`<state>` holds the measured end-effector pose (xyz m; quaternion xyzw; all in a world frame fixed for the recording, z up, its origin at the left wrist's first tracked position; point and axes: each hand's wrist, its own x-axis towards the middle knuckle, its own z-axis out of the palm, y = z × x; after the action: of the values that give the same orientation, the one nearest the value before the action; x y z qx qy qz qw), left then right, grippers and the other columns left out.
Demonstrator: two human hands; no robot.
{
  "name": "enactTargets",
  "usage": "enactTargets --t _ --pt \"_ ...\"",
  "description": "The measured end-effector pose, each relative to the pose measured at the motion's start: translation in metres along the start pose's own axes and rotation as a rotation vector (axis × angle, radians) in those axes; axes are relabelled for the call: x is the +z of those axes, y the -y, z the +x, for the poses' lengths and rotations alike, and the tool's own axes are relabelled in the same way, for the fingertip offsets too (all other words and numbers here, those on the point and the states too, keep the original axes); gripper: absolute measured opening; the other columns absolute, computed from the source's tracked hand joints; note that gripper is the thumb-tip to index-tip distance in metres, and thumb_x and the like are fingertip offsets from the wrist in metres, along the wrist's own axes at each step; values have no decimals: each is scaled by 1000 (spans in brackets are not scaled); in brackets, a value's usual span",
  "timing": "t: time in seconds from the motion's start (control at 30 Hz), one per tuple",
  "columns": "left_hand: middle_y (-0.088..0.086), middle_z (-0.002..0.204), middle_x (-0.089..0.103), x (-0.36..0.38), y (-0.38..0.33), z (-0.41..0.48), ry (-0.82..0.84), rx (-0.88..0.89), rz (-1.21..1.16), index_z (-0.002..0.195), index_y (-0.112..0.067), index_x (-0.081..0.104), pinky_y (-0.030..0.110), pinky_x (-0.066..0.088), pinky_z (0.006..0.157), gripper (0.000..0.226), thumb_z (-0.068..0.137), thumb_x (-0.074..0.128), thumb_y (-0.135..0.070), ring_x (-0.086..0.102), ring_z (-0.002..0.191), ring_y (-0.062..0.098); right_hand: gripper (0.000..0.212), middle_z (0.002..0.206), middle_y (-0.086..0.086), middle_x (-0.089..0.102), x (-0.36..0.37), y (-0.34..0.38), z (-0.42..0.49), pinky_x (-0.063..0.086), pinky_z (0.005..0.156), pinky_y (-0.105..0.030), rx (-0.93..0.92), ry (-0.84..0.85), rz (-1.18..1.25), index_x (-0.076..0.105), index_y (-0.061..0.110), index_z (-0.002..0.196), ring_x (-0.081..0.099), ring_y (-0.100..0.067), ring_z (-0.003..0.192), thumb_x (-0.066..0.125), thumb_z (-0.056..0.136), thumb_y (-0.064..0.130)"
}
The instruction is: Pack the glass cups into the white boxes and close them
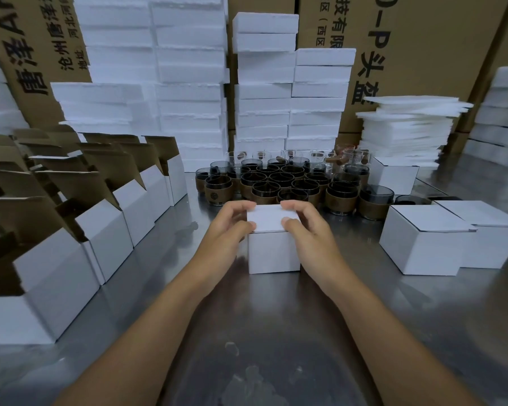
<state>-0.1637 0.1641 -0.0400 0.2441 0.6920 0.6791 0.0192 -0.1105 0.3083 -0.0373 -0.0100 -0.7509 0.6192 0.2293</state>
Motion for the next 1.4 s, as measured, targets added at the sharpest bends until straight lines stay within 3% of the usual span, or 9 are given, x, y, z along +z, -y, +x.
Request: enactTargets --t 0.2,0.3,0.4,0.6,0.77,0.87,1.0,1.2,1.4 --pt "-25 109 52 2 3 3 -19 -10 -44 121 -34 45 3 44 74 36 94 49 -10 52 95 -18 11 114 17 43 7 -2 -7 32 78 0 -205 -133 -347 55 31 101 43 10 102 50 92 28" --pt "-20 114 54 3 5 3 13 -68 -76 121 -34 45 19 41 91 33 95 48 -15 53 105 -5 38 122 16 39 7 -5 -11 37 91 -20 -196 -93 -432 56 26 113 39 0 116 58 83 48" --pt "-11 115 58 1 8 6 -10 -104 -144 112 -35 51 34 39 100 32 91 53 -12 55 112 12 63 127 18 33 7 -2 -13 34 94 -23 -198 -37 -521 49 29 121 34 2 117 66 68 59" --pt "-7 120 61 0 11 5 -3 -109 -193 119 -37 47 24 49 78 55 68 68 -35 62 106 11 75 119 14 32 11 3 -17 45 84 -31 -183 -133 -721 43 36 123 42 -8 110 67 60 67" --pt "-11 124 57 0 9 -1 14 -119 -166 130 -31 42 24 44 89 71 69 77 -36 55 113 3 84 114 10 34 15 0 -19 42 87 -30 -87 -116 -613 32 33 131 41 -12 110 72 61 59" --pt "-12 126 57 -1 7 -2 28 -133 -172 124 -33 46 21 41 89 51 77 65 -39 54 111 -4 81 123 7 41 15 -1 -18 43 87 -30 -79 -146 -558 33 29 130 44 -12 112 73 63 49" --pt "-5 131 55 0 4 -4 16 -134 -222 120 -30 53 36 39 105 54 71 59 -51 50 123 8 76 120 11 42 11 3 -17 45 87 -32 -83 -212 -457 35 27 128 44 -11 112 73 62 36" --pt "-6 113 68 0 5 0 -32 -150 -220 119 -26 54 35 45 95 56 72 53 -57 61 110 10 72 118 17 42 -2 29 -6 38 83 -25 -169 -295 -356 36 34 125 41 -3 105 73 63 32" --pt "0 104 70 3 8 7 -54 -159 -188 111 -23 60 35 47 85 49 73 55 -53 66 102 16 68 113 6 48 -64 88 41 52 75 -34 -212 -342 -288 35 36 119 53 -16 99 76 66 36"
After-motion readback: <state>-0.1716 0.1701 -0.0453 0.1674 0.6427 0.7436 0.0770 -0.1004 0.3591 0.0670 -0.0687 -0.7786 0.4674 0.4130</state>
